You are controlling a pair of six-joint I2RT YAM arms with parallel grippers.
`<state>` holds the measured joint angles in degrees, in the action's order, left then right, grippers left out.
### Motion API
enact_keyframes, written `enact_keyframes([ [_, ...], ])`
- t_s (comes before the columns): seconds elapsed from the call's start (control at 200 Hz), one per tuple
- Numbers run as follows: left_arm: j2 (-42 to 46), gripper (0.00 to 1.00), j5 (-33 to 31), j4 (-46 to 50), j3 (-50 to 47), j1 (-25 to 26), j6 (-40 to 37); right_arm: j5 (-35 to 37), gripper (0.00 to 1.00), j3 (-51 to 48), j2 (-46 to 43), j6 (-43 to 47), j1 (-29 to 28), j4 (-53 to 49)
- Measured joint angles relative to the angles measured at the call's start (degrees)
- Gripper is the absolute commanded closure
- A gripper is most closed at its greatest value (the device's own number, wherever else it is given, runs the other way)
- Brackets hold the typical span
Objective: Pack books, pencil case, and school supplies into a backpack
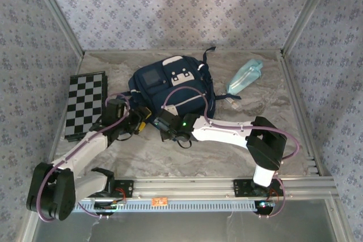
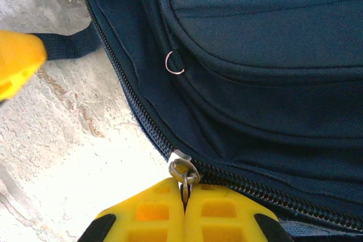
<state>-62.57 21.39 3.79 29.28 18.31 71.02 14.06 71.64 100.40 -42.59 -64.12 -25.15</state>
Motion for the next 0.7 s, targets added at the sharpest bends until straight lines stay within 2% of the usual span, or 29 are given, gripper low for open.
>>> enact_keyframes([
  [0.26, -9.3, 0.5, -4.2, -5.4, 1.4, 6.0, 6.7, 0.0, 1.0, -0.2, 0.1, -0.1, 0.0, 0.2],
  [0.39, -13.4, 0.73, -5.4, -7.0, 3.3, 9.0, 8.1, 0.0, 1.0, -0.5, 0.1, 0.0, 0.0, 0.5],
  [0.535, -14.6, 1.0, -6.4, -6.2, 4.2, 8.9, 7.7, 0.0, 1.0, -0.5, 0.1, 0.0, 0.0, 0.5],
  [0.7, -14.4, 1.0, -4.4, -2.7, 5.9, 4.9, 3.5, 0.2, 1.0, -1.4, -0.9, 0.0, -0.2, -0.8],
])
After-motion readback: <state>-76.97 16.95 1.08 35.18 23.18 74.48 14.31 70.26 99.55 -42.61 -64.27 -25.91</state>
